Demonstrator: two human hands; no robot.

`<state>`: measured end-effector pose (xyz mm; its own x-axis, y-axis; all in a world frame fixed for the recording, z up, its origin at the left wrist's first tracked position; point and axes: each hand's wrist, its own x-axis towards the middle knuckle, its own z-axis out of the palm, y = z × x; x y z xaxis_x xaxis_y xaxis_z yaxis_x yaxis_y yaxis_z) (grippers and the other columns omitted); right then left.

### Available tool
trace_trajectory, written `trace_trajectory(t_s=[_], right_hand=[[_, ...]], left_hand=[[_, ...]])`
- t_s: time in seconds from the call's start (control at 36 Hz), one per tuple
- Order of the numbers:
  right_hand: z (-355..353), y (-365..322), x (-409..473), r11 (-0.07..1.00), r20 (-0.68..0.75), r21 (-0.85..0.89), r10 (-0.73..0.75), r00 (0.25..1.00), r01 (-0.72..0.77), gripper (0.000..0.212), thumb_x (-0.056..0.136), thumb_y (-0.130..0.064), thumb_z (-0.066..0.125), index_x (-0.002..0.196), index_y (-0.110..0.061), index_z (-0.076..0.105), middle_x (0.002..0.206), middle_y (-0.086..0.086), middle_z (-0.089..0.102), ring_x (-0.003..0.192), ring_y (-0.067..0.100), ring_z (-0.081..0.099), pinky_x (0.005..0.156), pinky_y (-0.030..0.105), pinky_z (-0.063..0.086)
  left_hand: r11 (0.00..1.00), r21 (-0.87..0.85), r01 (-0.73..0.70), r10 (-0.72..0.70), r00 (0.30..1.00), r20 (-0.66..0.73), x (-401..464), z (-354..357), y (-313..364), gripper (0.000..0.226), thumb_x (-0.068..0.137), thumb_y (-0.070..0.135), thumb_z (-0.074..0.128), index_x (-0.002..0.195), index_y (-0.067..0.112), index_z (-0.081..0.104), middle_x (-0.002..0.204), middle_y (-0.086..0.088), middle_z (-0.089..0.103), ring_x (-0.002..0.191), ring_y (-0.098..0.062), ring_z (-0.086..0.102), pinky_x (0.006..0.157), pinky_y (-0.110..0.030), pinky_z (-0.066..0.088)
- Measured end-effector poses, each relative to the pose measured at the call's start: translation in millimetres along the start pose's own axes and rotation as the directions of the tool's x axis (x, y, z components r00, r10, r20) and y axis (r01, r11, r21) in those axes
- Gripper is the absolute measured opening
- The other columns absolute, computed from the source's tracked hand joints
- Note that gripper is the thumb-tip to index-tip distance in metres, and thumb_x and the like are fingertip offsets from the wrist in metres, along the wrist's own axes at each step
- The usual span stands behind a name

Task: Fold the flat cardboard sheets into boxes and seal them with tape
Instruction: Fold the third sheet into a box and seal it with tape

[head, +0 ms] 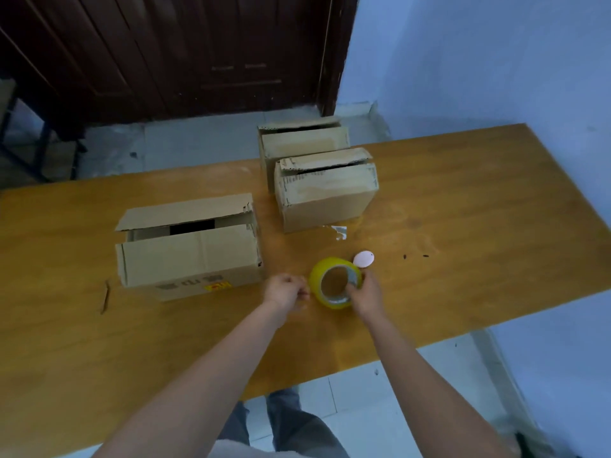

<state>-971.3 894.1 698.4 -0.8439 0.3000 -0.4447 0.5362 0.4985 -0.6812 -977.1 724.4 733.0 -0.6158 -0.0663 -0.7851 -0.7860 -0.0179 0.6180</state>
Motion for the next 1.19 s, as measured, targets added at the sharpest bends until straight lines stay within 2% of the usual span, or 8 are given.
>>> trace_trajectory(t_s=[0.19,0.42,0.61,0.72,0.81,0.94,1.08,1.19], right_hand=[[-20.7,-49.0,-19.7,0.719,-0.123,0.694,0.08,0.989,0.028,0.045,0.084,-0.017,0.061,0.127,-0.023,0.048,0.129,0.011,0.051,0.117,0.028,0.05,0.092,0.044,0.045],[-64.6,-178.2,-45.8,0.166,-0.145,0.965,-0.309,0.94,0.203,0.04,0.074,-0.023,0.07,0.103,-0.012,0.046,0.072,-0.002,0.054,0.063,0.012,0.054,0.062,0.027,0.048],[-70.7,-259.9,-92.0,0.57,-0.301,0.29,-0.708,0.639,0.768,0.043,0.068,-0.015,0.071,0.106,-0.029,0.056,0.101,-0.023,0.054,0.096,0.002,0.05,0.081,0.004,0.04],[-67.3,-280.4,-80.7,0.459,0.011,-0.304,-0.875,0.485,0.835,0.059,0.075,-0.012,0.073,0.13,-0.02,0.053,0.119,0.002,0.06,0.108,0.019,0.054,0.09,0.035,0.047],[-62.6,-280.3,-60.0,0.071,0.358,-0.747,-0.794,0.49,0.661,0.06,0.081,-0.02,0.066,0.136,-0.028,0.044,0.116,0.002,0.056,0.109,0.024,0.053,0.082,0.036,0.049],[-52.5,-279.1,-46.3,0.358,-0.032,-0.597,-0.905,0.424,0.718,0.056,0.064,0.007,0.067,0.116,-0.013,0.06,0.107,0.007,0.063,0.099,0.031,0.059,0.079,0.039,0.046],[-47.7,-280.0,-56.6,0.6,-0.432,0.103,-0.692,0.579,0.793,0.04,0.076,0.013,0.058,0.101,-0.018,0.062,0.101,-0.002,0.059,0.097,0.016,0.055,0.085,0.013,0.044],[-47.3,-257.7,-50.7,0.455,-0.298,-0.353,-0.883,0.363,0.818,0.06,0.061,0.024,0.058,0.112,-0.008,0.063,0.1,0.007,0.055,0.087,0.013,0.045,0.072,0.016,0.036]], left_hand=[[0.919,-0.049,-0.392,0.391,0.92,-0.022,-47.1,9.7,62.1,0.019,0.097,0.012,0.047,0.08,0.009,0.054,0.088,-0.007,0.065,0.078,-0.017,0.062,0.059,-0.028,0.055],[0.787,-0.498,-0.363,0.439,0.898,0.04,-111.1,-22.3,144.5,0.011,0.095,0.009,0.053,0.086,0.003,0.054,0.074,-0.01,0.065,0.058,-0.017,0.066,0.056,-0.025,0.058],[0.739,-0.297,-0.605,0.577,0.795,-0.185,-138.7,-109.5,187.7,0.02,0.096,0.011,0.048,0.076,0.01,0.05,0.062,-0.005,0.064,0.047,-0.014,0.064,0.047,-0.021,0.051],[0.738,-0.197,-0.645,0.565,0.751,-0.342,-139.1,-171.4,191.6,0.026,0.095,0.009,0.049,0.069,0.01,0.051,0.063,-0.006,0.06,0.045,-0.01,0.062,0.056,-0.027,0.047],[0.754,-0.048,-0.655,0.593,0.71,-0.38,-139.3,-208.9,185.2,0.027,0.096,0.012,0.049,0.071,0.008,0.056,0.059,-0.002,0.063,0.052,-0.013,0.063,0.064,-0.031,0.046],[0.791,-0.073,-0.608,0.554,0.761,-0.338,-133.8,-229.1,167.6,0.024,0.1,0.02,0.044,0.086,0.006,0.057,0.075,-0.004,0.063,0.066,-0.017,0.063,0.069,-0.031,0.05],[0.82,-0.133,-0.556,0.493,0.805,-0.33,-120.0,-241.9,151.8,0.026,0.099,0.018,0.045,0.079,0.005,0.056,0.071,-0.006,0.061,0.062,-0.019,0.061,0.069,-0.034,0.05],[0.825,-0.1,-0.556,0.497,0.798,-0.339,-109.3,-244.0,138.7,0.025,0.099,0.017,0.045,0.083,0.003,0.058,0.074,-0.008,0.063,0.063,-0.02,0.061,0.066,-0.032,0.05]])
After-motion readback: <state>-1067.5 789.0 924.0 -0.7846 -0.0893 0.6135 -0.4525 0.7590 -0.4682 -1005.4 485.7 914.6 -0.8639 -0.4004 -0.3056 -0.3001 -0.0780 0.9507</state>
